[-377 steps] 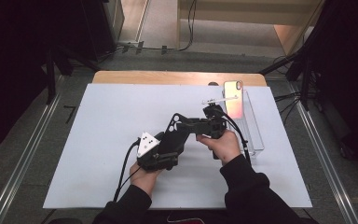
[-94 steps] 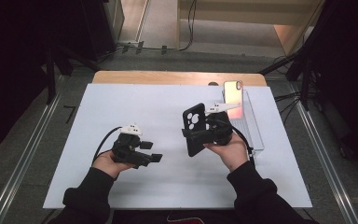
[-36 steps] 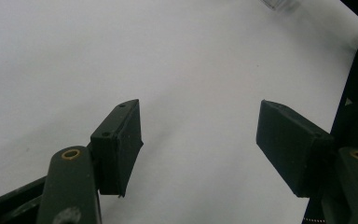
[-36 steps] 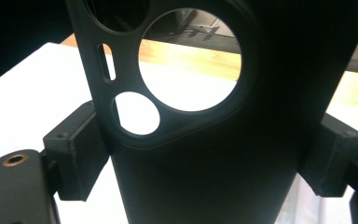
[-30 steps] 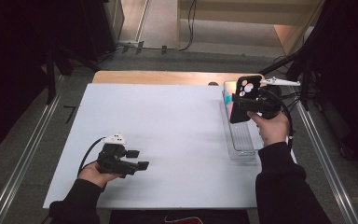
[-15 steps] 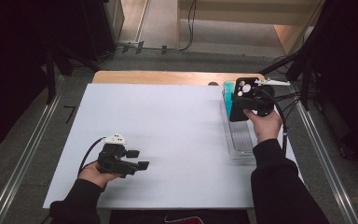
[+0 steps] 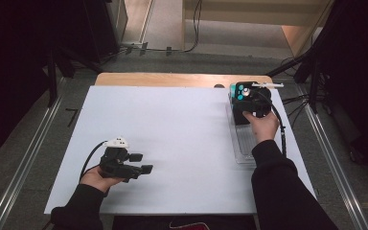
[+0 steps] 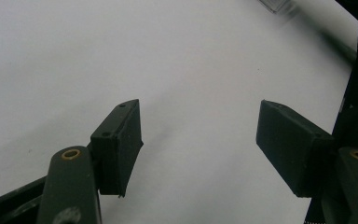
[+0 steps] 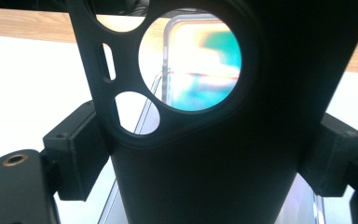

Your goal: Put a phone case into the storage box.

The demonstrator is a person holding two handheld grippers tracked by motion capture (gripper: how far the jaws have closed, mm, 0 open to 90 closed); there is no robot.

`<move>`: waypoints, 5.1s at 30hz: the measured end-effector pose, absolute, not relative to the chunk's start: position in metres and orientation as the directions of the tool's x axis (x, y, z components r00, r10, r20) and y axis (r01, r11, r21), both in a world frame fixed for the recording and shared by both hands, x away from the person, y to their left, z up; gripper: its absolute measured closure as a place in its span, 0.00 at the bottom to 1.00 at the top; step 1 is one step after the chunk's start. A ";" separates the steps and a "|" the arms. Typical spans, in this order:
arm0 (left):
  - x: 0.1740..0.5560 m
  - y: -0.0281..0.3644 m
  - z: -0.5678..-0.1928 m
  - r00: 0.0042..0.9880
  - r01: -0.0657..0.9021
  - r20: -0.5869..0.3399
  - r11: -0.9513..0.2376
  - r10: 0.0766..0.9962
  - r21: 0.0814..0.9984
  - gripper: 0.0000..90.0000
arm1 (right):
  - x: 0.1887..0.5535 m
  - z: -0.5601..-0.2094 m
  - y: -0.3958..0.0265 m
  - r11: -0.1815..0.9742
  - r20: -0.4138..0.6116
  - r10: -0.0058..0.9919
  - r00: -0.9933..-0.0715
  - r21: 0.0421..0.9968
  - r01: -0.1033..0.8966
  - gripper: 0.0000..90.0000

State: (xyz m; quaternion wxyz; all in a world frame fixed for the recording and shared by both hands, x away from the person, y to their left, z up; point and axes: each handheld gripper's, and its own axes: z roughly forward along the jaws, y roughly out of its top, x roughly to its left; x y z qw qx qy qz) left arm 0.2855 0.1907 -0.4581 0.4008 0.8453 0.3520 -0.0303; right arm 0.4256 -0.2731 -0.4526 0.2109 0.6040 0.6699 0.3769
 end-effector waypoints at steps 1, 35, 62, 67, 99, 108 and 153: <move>0.286 0.191 -0.458 0.749 0.620 -0.334 -0.429 0.572 0.657 0.35 | 0.428 -0.454 -0.273 -0.012 0.170 0.969 -0.181 0.760 0.650 0.14; 0.288 0.188 -0.458 0.753 0.617 -0.339 -0.427 0.563 0.661 0.35 | 0.464 -0.459 -0.264 0.065 0.067 0.983 -0.169 0.738 0.671 0.13; 0.289 0.189 -0.458 0.750 0.621 -0.344 -0.423 0.565 0.660 0.35 | 0.461 -0.434 -0.279 -0.029 0.183 0.969 -0.163 0.747 0.665 0.00; 0.289 0.189 -0.458 0.750 0.622 -0.346 -0.422 0.564 0.659 0.35 | 0.457 -0.423 -0.275 0.011 0.161 0.967 -0.197 0.748 0.664 0.00; 0.292 0.195 -0.456 0.744 0.627 -0.348 -0.416 0.571 0.659 0.35 | 0.410 -0.415 -0.210 0.158 0.244 0.862 -0.445 0.705 0.691 0.16; 0.293 0.194 -0.455 0.753 0.619 -0.348 -0.424 0.558 0.661 0.35 | 0.392 -0.419 -0.200 0.205 0.264 0.822 -0.505 0.689 0.695 0.21; 0.285 0.188 -0.452 0.782 0.600 -0.372 -0.441 0.500 0.668 0.35 | 0.283 -0.450 -0.200 0.397 0.292 0.663 -0.689 0.643 0.655 0.22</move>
